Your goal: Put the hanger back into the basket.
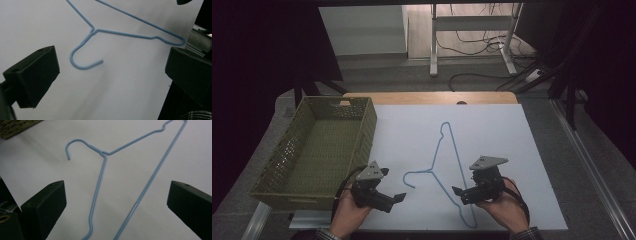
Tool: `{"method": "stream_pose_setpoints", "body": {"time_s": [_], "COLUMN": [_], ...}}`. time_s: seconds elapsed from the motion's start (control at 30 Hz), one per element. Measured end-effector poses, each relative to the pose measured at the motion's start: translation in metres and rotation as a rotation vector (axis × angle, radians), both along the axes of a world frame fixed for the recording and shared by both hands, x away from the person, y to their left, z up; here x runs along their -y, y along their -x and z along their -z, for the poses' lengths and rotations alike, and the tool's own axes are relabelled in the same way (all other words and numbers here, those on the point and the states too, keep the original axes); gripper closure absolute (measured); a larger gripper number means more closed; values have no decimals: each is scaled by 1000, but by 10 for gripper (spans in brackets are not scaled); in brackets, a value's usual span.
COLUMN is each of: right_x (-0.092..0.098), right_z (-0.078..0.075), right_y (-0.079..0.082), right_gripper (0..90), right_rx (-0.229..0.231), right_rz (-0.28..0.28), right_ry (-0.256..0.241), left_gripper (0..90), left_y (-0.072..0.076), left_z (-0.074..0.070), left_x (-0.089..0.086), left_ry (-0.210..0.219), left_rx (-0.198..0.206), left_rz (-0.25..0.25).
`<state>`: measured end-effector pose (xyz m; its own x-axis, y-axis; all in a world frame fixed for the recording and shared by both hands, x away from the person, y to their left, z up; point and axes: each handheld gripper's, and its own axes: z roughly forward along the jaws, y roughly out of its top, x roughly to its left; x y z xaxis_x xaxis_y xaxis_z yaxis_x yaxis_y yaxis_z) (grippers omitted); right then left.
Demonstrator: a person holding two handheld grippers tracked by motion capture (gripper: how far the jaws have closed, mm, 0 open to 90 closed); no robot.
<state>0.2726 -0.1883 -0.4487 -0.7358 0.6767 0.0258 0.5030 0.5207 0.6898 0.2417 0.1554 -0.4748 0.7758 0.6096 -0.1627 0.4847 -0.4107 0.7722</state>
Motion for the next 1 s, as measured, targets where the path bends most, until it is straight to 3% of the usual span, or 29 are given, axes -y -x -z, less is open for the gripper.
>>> {"method": "stream_pose_setpoints", "body": {"time_s": [0.23, 0.47, 0.7, 0.87, 1.0], "right_x": [-14, -34, -50, -59, -66], "right_z": [4, 9, 18, 27, 33], "right_y": [-7, -16, -26, -36, -41], "right_gripper": [84, 240, 370, 483, 558], "right_rx": [-12, -23, -39, -85, -90], "right_rz": [-25, -51, -50, -31, -6], "right_ry": [7, 12, 20, 19, 25], "left_gripper": [0, 0, 0, 0, 0], "left_y": [-5, -8, -8, -8, -8], "left_z": [9, 17, 20, 20, 20], "left_x": [5, 6, 6, 6, 6], "left_ry": [-21, -35, -54, -60, -62], "left_rx": [0, -6, -9, -8, -9], "left_rz": [0, -8, -8, -5, -4]}}
